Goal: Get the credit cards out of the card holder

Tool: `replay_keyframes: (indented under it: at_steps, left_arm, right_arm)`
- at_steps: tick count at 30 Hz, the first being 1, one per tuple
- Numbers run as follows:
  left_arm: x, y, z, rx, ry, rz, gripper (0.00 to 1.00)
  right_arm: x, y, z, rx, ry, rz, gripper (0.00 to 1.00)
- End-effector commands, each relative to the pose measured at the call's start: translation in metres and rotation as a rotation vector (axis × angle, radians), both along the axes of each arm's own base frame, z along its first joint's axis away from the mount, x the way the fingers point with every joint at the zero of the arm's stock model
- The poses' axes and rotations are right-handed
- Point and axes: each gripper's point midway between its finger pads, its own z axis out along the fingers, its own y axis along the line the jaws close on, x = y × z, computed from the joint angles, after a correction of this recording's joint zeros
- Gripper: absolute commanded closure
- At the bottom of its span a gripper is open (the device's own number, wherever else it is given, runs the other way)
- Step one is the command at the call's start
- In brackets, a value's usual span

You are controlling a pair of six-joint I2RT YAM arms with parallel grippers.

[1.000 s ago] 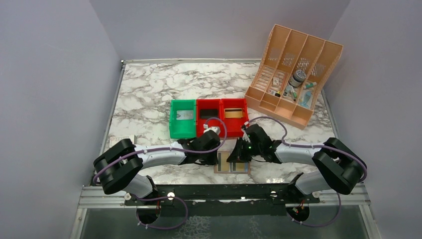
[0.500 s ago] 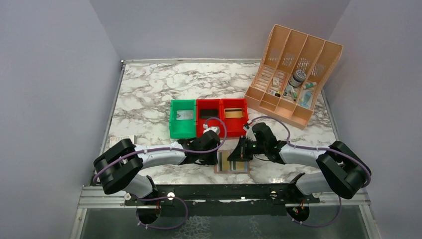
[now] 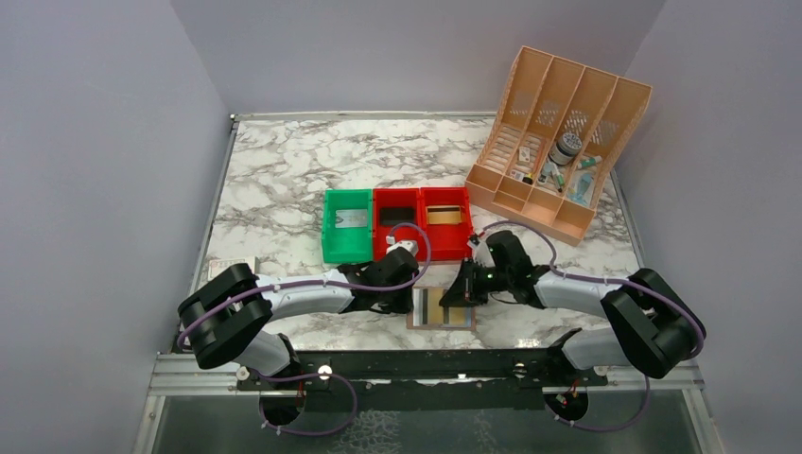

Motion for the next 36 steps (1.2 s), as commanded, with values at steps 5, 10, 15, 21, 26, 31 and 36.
replay_keyframes:
  at_steps: [5,10,15,21,26,31,36]
  left_arm:
    - [-0.01,0.029,-0.033,0.143,0.025,0.009,0.91]
    - [-0.009,0.028,-0.032,0.142,0.024,0.008,0.91]
    - [-0.009,0.028,-0.032,0.144,0.023,0.005,0.92]
    - [-0.009,0.028,-0.032,0.144,0.023,0.006,0.92]
    - [-0.006,0.023,-0.021,0.114,0.003,0.001,0.89]
    - [0.0,0.014,0.002,0.06,-0.036,0.002,0.79]
    - [0.006,0.002,0.027,-0.013,-0.07,-0.002,0.72]
  right_arm:
    - [-0.003,-0.011,0.007,0.106,0.034,0.014,0.95]
    - [-0.003,-0.016,0.0,0.072,0.032,0.042,0.94]
    - [0.0,-0.021,-0.004,0.035,0.012,0.059,0.94]
    - [0.0,-0.021,-0.005,0.032,0.004,0.072,0.95]
    - [0.003,-0.019,-0.002,0.048,0.004,0.061,0.94]
    - [0.007,-0.013,0.002,0.089,0.003,0.046,0.94]
    - [0.009,-0.006,0.005,0.105,0.0,0.054,0.94]
